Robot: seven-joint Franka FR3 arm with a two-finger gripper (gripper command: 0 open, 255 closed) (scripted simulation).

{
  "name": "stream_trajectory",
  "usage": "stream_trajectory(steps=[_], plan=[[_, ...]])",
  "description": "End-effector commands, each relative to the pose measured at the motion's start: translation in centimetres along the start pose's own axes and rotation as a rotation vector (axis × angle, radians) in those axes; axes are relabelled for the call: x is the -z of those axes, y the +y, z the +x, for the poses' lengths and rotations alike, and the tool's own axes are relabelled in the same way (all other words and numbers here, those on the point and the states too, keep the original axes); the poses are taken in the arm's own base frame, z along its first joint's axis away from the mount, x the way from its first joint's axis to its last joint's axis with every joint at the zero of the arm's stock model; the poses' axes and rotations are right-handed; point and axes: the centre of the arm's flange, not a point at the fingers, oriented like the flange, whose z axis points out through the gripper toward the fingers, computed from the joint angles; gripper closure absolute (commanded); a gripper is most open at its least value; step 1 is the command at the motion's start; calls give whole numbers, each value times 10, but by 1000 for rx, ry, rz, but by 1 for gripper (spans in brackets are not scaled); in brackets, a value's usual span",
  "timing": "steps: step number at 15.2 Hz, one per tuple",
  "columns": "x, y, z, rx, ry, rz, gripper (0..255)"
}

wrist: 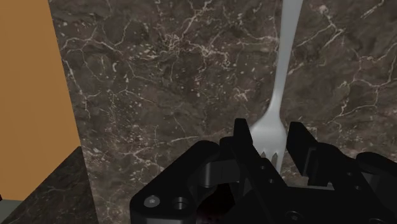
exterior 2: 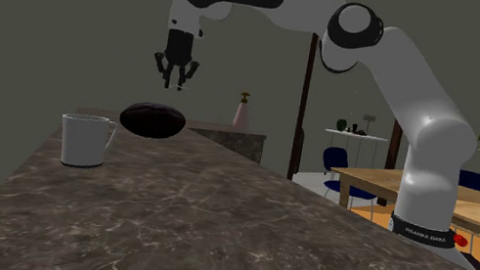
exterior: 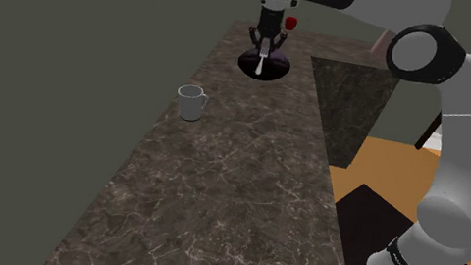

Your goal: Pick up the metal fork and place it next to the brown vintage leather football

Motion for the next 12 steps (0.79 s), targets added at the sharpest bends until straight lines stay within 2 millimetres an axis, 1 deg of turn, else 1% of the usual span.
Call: stream_trajectory(steps=[1,12], plan=[[2,7,12,1,0,0,255],[-56,8,8,1,0,0,255]])
